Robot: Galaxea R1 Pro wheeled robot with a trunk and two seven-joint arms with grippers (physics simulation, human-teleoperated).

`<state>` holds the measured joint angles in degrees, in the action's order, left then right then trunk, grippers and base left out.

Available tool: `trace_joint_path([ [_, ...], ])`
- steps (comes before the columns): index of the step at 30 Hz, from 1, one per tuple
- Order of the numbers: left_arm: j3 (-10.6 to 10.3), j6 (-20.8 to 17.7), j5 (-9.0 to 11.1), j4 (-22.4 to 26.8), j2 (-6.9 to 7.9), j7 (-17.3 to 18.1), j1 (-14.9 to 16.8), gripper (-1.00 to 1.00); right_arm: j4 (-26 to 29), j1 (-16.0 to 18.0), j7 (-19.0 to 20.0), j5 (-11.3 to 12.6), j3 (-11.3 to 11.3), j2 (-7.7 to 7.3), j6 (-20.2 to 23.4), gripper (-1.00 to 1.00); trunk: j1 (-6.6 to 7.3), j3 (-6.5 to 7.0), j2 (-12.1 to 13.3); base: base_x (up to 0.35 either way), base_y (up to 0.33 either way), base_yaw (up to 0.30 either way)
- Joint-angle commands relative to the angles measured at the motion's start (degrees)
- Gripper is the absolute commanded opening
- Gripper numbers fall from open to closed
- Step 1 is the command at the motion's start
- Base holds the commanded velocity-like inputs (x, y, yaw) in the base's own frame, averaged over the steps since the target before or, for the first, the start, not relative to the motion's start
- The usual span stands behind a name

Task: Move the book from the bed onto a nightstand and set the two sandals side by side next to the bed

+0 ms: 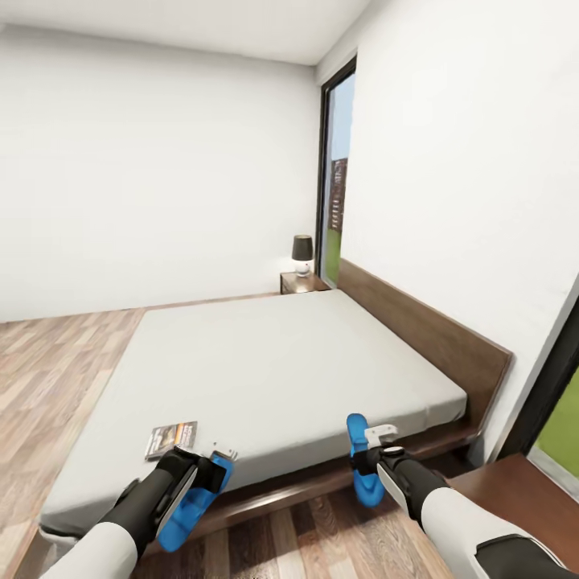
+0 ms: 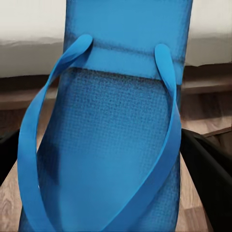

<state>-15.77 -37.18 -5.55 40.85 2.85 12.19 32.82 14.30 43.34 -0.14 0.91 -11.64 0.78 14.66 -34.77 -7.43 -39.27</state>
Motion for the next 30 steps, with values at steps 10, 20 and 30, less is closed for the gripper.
trace_joint_path([
  [10,-0.1,-0.1,-0.7,0.0,0.05,0.5,0.0,-1.00,0.1,0.0,0.0,0.1,-0.4,0.01,0.4,-1.00,-0.02,-0.18,-0.1,0.000,0.000,0.278],
  [20,-0.1,-0.1,-0.7,0.0,0.05,0.5,0.0,-1.00,0.1,0.0,0.0,0.1,-0.3,0.19,0.4,-1.00,-0.02,-0.19,-0.1,0.000,0.000,0.278],
  [30,-0.1,-0.1,-0.7,0.0,0.05,0.6,0.0,-1.00,0.1,0.0,0.0,0.1,-0.3,0.36,0.3,-1.00,-0.02,-0.19,-0.1,0.001,0.010,0.201],
])
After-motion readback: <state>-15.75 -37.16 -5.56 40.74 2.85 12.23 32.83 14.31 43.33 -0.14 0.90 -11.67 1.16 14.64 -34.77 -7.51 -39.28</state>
